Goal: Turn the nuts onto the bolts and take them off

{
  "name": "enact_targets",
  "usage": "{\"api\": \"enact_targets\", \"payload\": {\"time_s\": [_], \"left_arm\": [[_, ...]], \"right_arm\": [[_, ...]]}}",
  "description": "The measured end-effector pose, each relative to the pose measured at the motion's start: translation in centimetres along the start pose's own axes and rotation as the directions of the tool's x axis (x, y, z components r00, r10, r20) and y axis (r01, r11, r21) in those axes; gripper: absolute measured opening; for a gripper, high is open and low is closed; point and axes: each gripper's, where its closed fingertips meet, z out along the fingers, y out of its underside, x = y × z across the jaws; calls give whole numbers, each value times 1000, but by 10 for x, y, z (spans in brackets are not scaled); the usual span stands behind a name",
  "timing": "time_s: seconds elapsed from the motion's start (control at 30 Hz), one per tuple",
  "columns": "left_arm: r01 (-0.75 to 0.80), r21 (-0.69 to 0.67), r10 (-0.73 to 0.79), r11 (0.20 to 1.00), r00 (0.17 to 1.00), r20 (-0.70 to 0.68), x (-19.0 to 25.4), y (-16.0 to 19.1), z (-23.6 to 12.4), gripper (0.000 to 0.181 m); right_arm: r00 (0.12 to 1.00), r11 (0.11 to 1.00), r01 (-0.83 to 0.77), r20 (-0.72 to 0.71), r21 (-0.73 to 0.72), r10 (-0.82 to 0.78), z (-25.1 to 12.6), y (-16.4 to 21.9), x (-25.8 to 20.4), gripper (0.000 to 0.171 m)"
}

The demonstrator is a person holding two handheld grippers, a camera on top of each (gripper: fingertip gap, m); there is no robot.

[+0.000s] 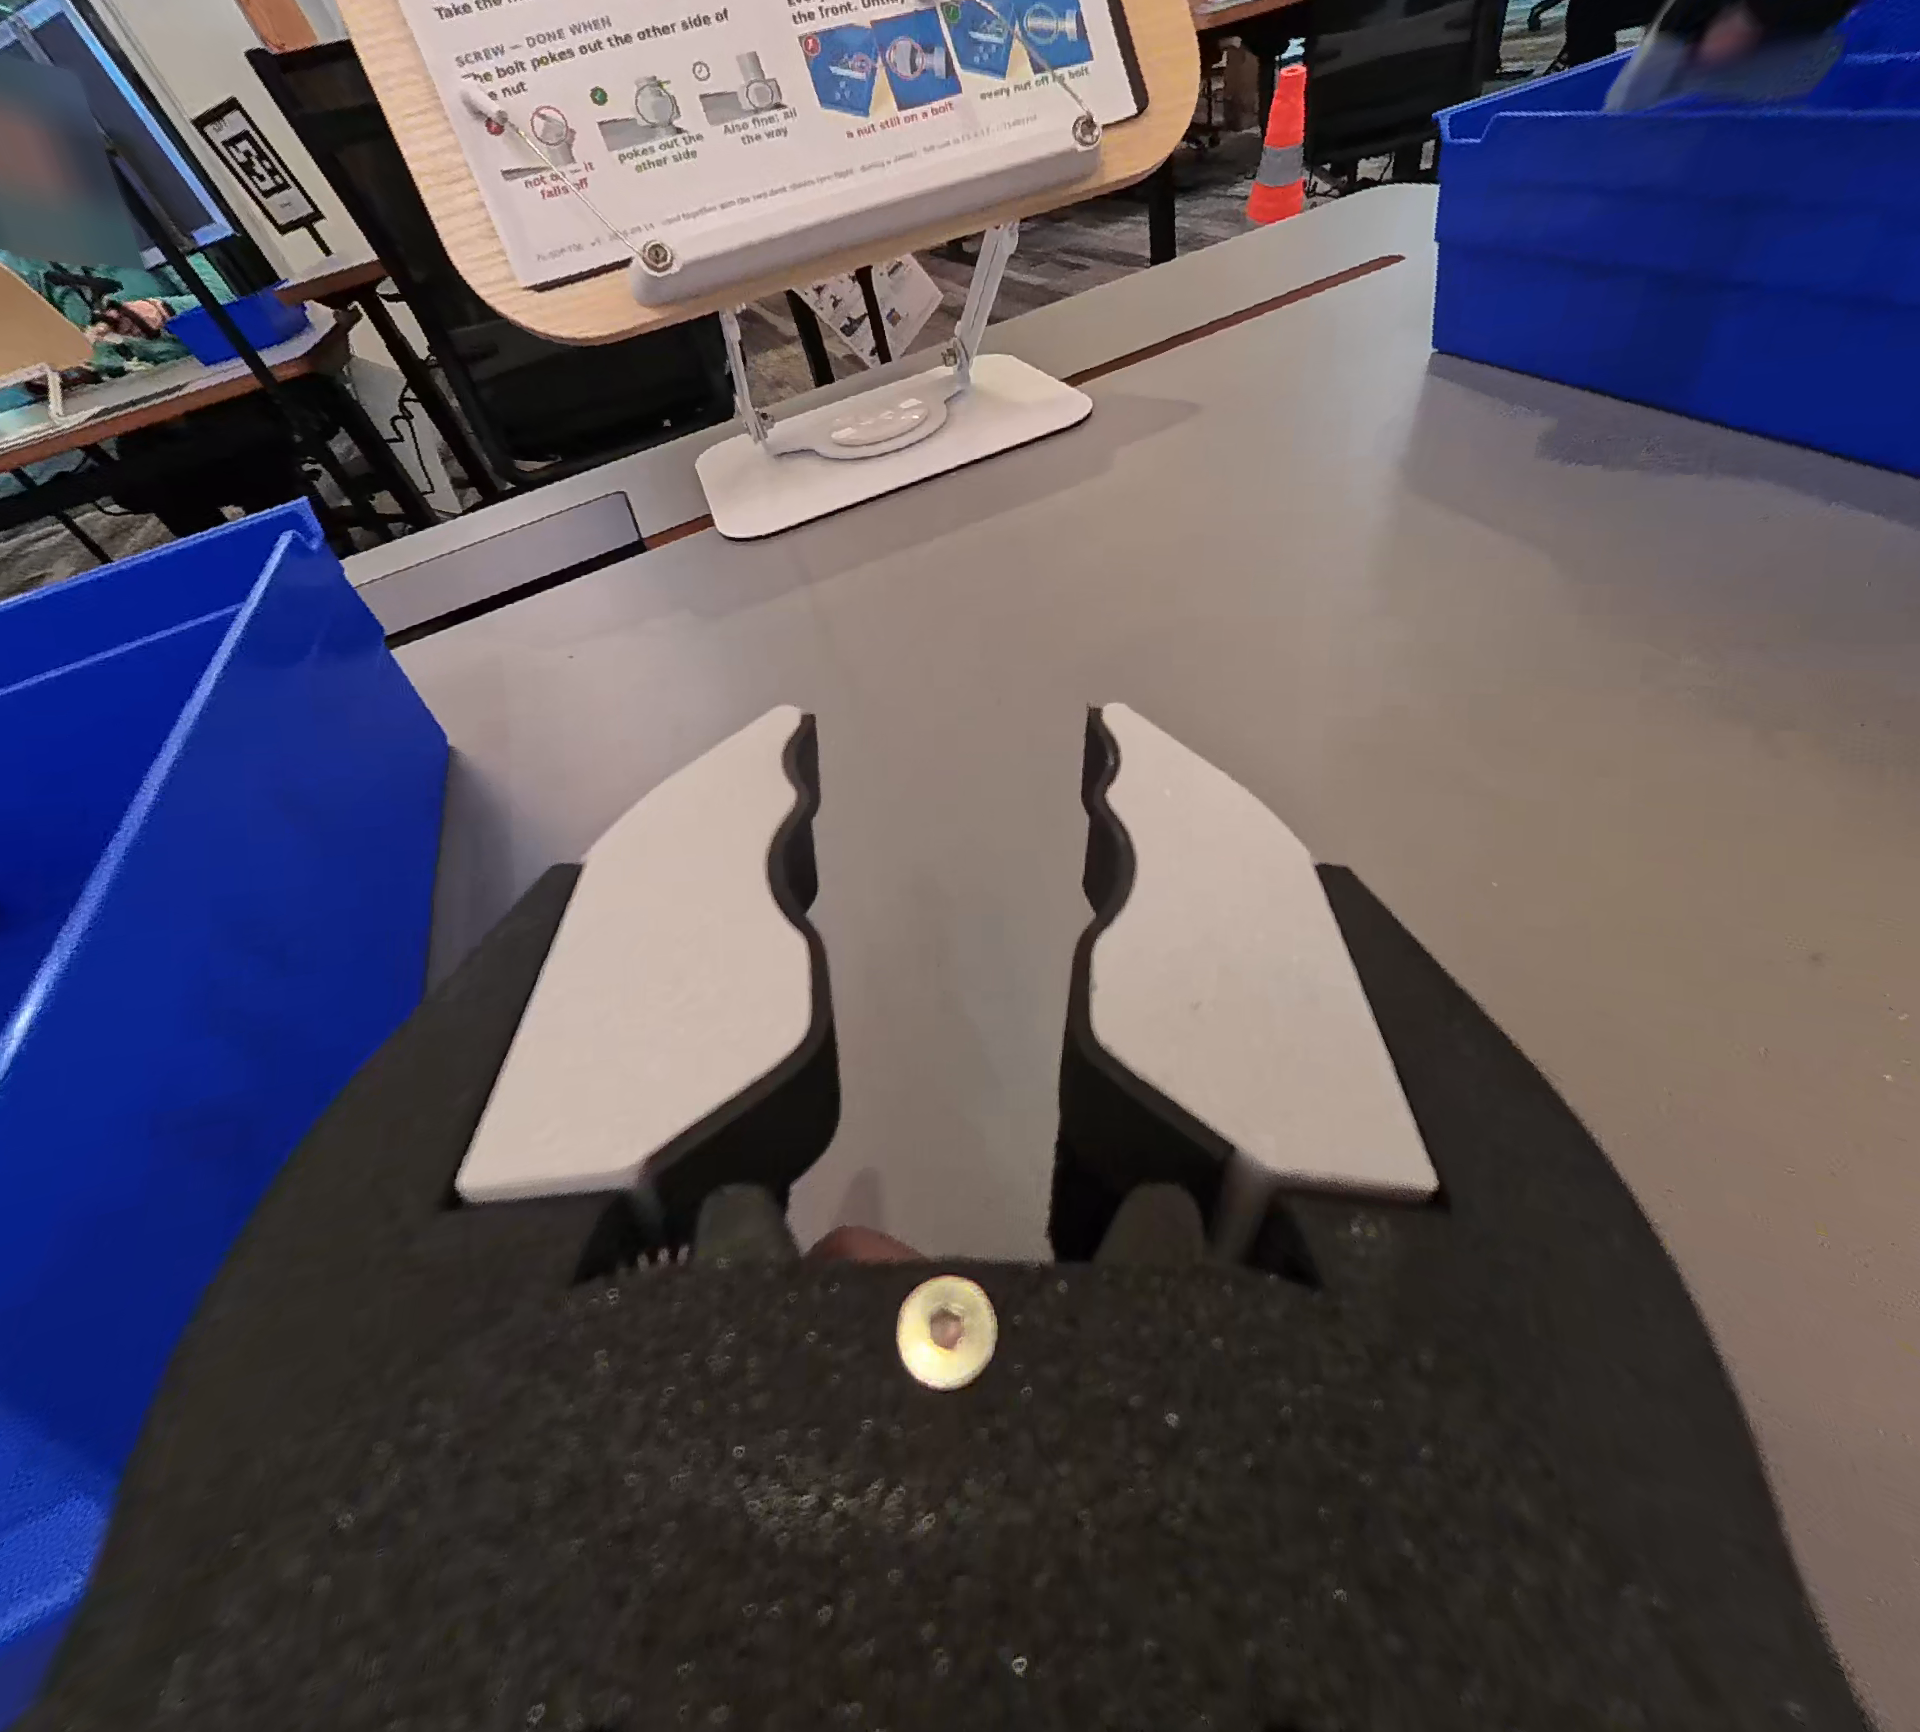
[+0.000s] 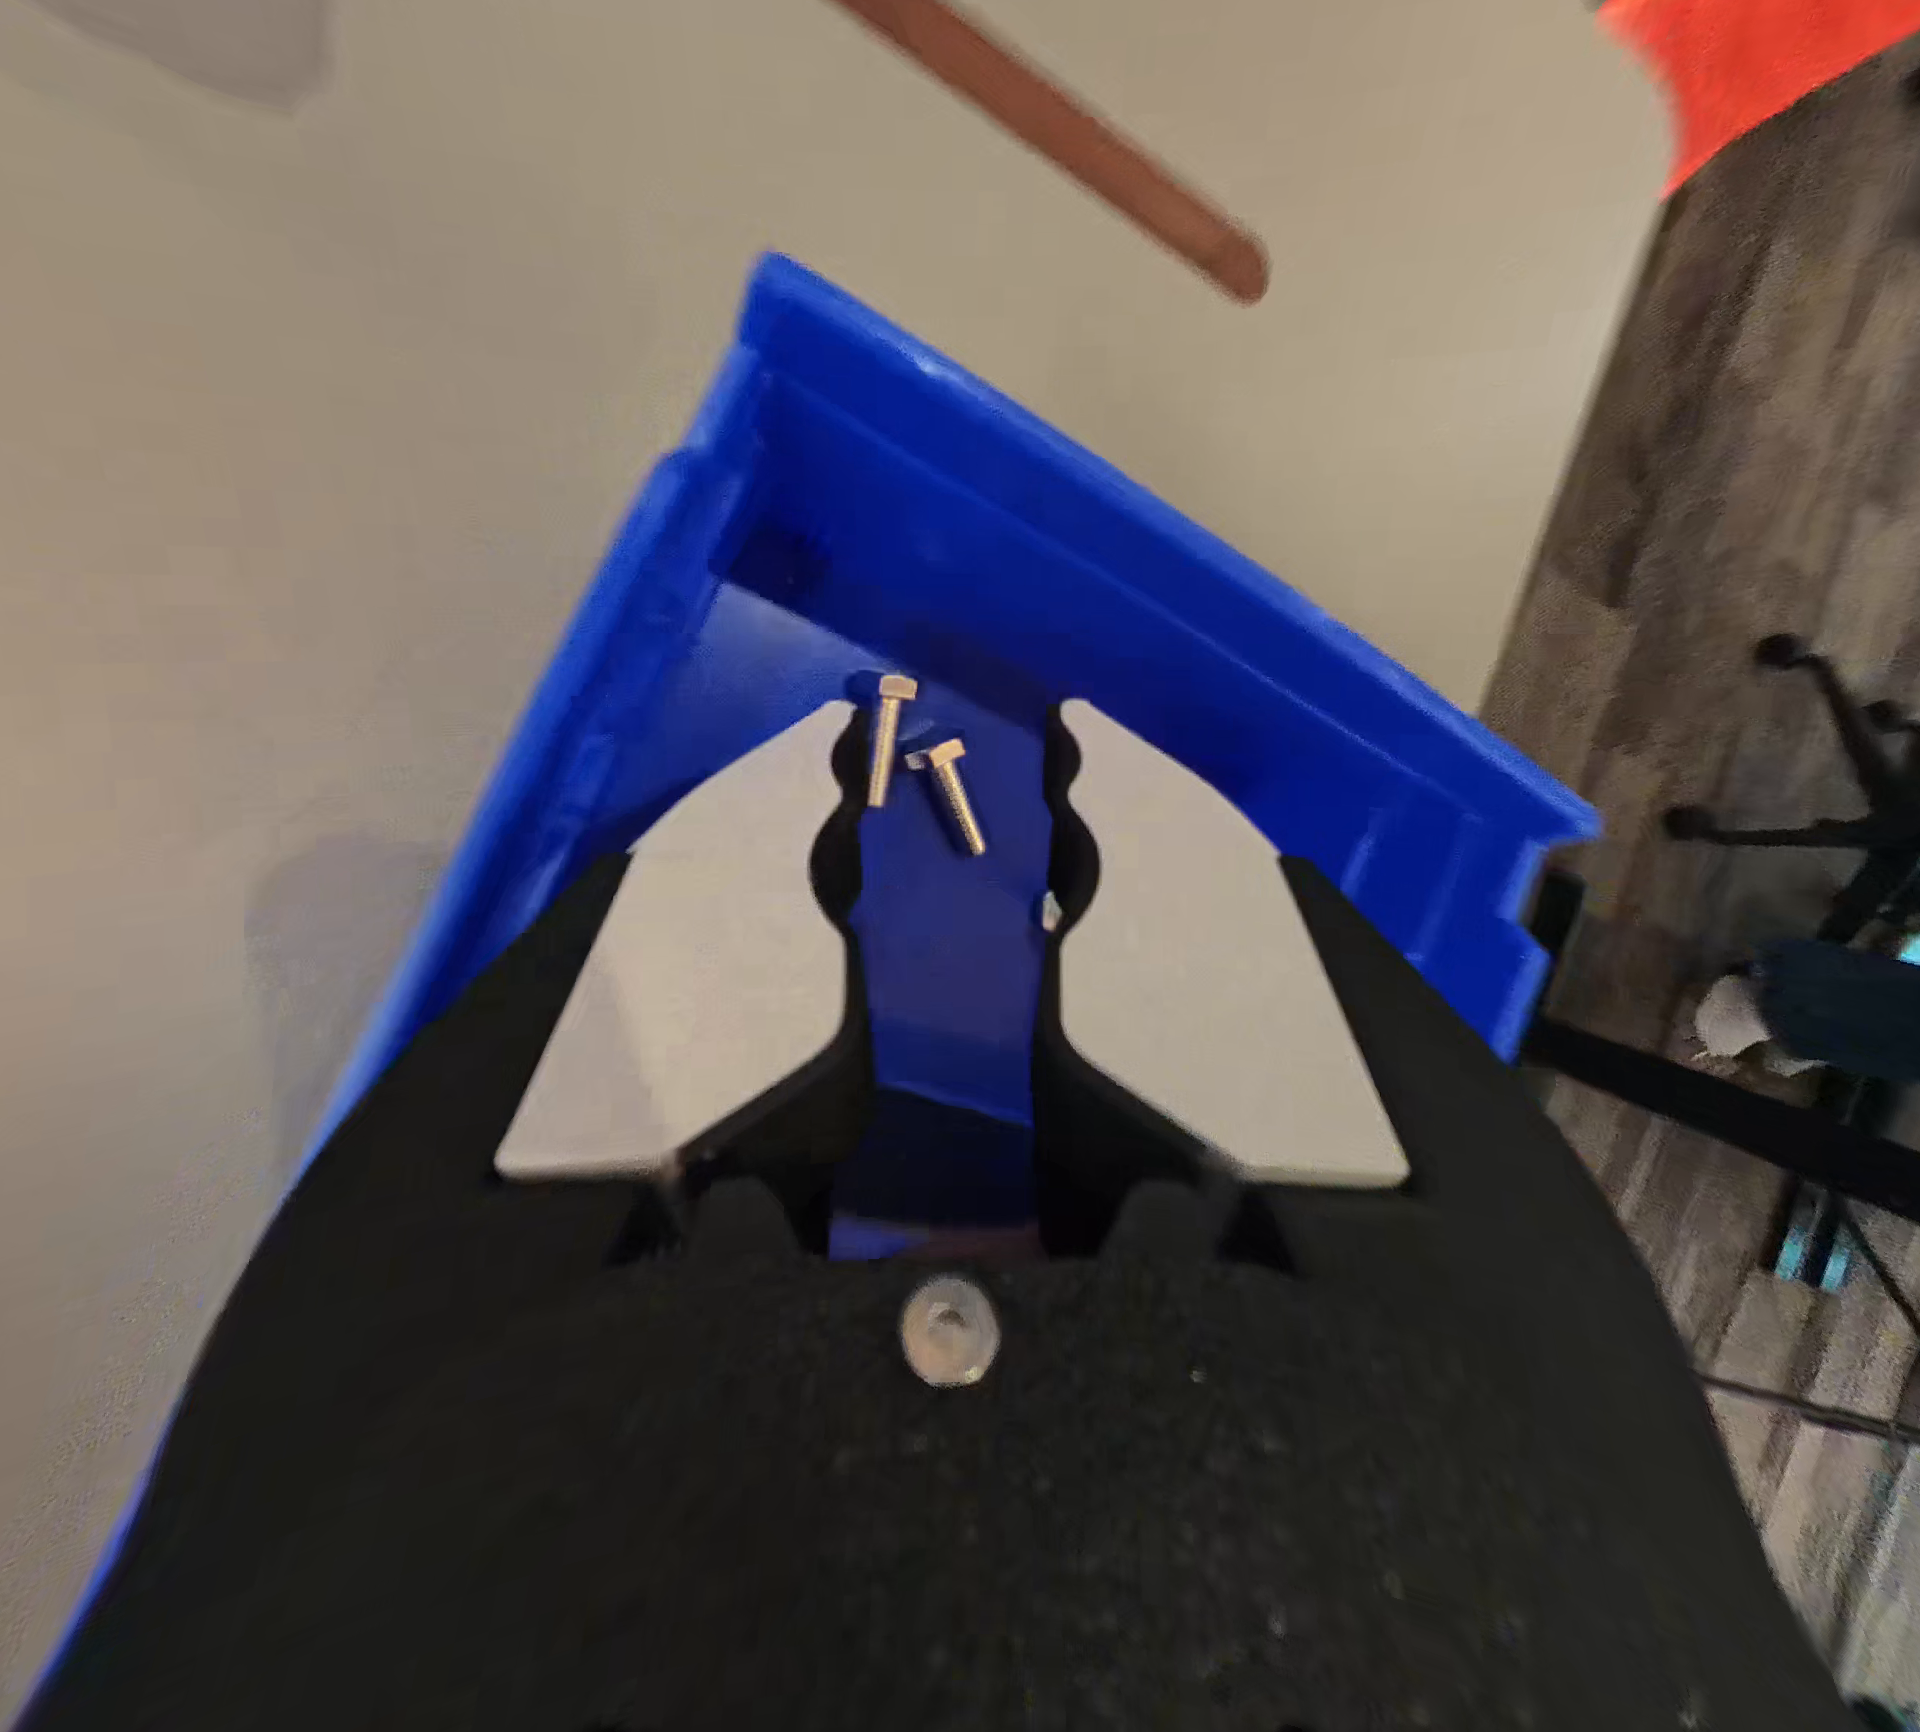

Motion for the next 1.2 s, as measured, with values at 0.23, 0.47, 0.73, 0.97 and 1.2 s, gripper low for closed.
{"api": "enact_targets", "payload": {"time_s": [0.23, 0.47, 0.73, 0.97, 1.2], "left_arm": [[11, 11, -11, 1000, 1000, 8, -2, -1, -1, 48], [118, 53, -120, 992, 992, 32, -17, -6, -6, 47], [175, 55, -176, 983, 984, 28, -23, -5, -6, 46], [159, 33, -160, 987, 986, 37, -21, -3, -4, 46], [121, -5, -121, 993, 993, 15, -13, 1, 0, 43]], "right_arm": [[989, 851, -26, -108, 525, 97, -153, -52, -41, 32], [954, 463, -287, 207, 839, 215, -212, -50, -140, 34], [906, 484, -423, 363, 766, 216, -144, -10, -231, 35], [927, 539, -372, 329, 756, 179, -120, 3, -256, 34], [938, 543, -342, 313, 766, 149, -122, 2, -258, 34]]}}
